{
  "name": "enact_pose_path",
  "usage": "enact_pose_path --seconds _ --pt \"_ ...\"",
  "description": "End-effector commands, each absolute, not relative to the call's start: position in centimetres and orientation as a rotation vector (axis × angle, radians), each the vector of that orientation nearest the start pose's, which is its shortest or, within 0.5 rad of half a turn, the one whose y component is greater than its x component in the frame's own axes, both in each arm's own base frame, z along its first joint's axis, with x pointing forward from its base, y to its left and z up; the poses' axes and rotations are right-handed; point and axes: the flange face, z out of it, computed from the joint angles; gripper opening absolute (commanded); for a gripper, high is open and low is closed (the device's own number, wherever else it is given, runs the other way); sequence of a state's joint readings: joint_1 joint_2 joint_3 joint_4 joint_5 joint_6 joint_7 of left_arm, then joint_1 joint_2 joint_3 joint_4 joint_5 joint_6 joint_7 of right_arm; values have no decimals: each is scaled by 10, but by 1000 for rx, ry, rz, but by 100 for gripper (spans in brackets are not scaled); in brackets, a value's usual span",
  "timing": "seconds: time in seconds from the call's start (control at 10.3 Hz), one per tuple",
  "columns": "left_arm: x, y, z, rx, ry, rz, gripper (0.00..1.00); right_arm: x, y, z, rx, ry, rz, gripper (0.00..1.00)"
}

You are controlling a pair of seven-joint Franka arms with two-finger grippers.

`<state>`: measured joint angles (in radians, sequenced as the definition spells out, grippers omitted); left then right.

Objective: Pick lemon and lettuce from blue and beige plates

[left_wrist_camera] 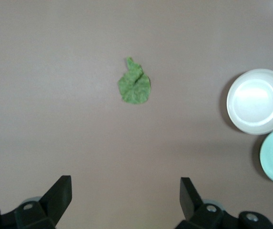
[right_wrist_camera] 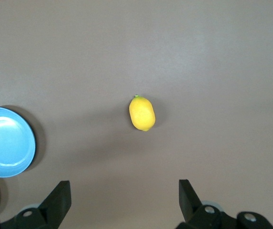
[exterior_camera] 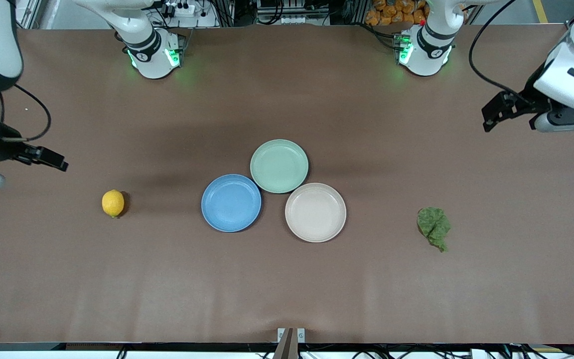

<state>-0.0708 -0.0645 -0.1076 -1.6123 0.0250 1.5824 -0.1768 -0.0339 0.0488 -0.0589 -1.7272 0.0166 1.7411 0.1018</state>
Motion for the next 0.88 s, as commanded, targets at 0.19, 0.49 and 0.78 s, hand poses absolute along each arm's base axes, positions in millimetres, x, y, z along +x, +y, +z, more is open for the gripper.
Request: enact_pose_path --seconds 0.19,0.49,0.78 --pt "516 -86 673 -3130 146 13 100 563 -51 604 -3148 304 -12 100" --pt "516 -86 674 -3133 149 12 100 549 -48 631 -3147 278 -90 100" --pt "516 -86 675 -3131 149 9 100 528 -46 653 -3147 235 -77 100"
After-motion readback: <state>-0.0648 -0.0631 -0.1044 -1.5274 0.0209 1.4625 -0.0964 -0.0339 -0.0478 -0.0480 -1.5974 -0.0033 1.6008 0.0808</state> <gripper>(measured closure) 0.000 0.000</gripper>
